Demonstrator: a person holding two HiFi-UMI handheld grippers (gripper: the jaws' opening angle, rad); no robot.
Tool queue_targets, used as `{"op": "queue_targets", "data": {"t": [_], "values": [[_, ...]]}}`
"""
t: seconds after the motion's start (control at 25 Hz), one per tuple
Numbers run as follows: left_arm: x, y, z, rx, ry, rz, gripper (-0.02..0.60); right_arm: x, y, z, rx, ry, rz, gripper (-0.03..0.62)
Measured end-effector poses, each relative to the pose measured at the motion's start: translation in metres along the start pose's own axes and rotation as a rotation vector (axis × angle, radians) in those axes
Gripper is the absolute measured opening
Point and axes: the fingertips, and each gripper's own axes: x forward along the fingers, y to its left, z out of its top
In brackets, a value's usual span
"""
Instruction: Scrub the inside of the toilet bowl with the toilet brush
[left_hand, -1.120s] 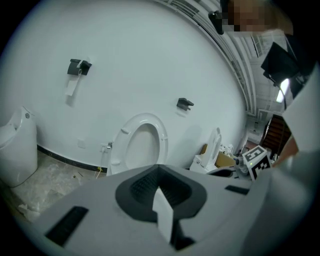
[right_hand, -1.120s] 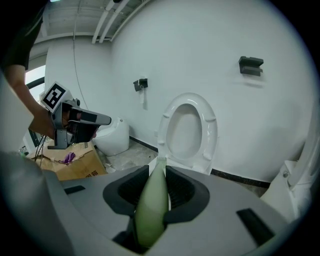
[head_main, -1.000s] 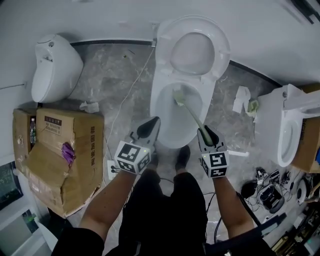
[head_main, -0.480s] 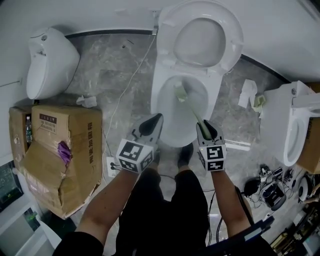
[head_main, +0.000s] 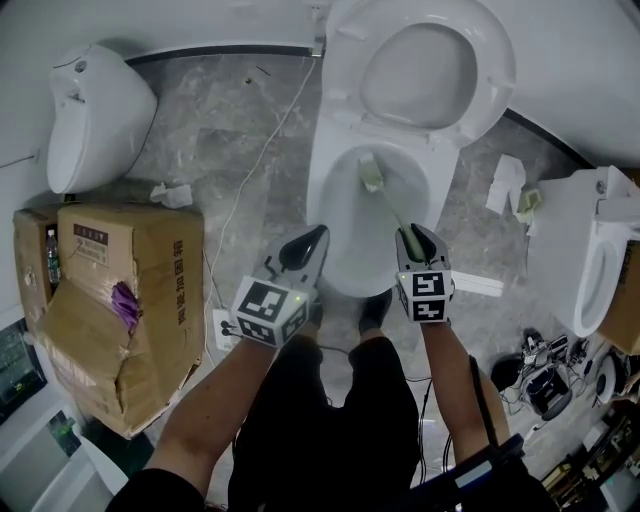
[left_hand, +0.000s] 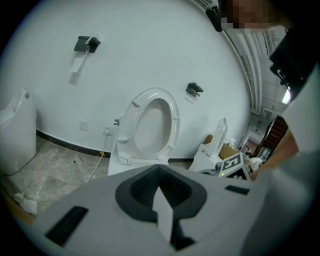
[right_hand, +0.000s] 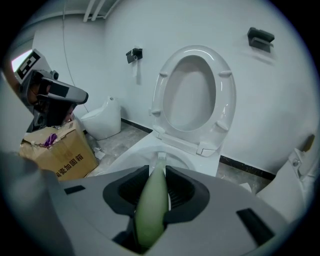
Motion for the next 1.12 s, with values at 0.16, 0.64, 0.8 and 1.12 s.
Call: {"op": "queue_targets", "data": {"t": [0.16,0.64,0.8,1.12], "values": [[0.003,0.007,-0.004,-0.005,0.013,-0.002,0.009,0.015,-0.009,-0.001,0.007,0.013,-0.022,0.109],[0.02,0.007,0.005,0.006,0.021,-0.041,0.009,0.022,-0.045,-0.015,0.043,0.043,-0.125,0.109],[0.024,0.004,0.003,0.025,0.034,-0.049,0.009,0.013,-0.051,-0.022,0.038,0.05,-0.143,0.109],[0.025,-0.015,0.003,0.023,0.027,-0.076,0.009,-0.01,-0.057,-0.03,0.04,0.045,-0.176,0.109]]}}
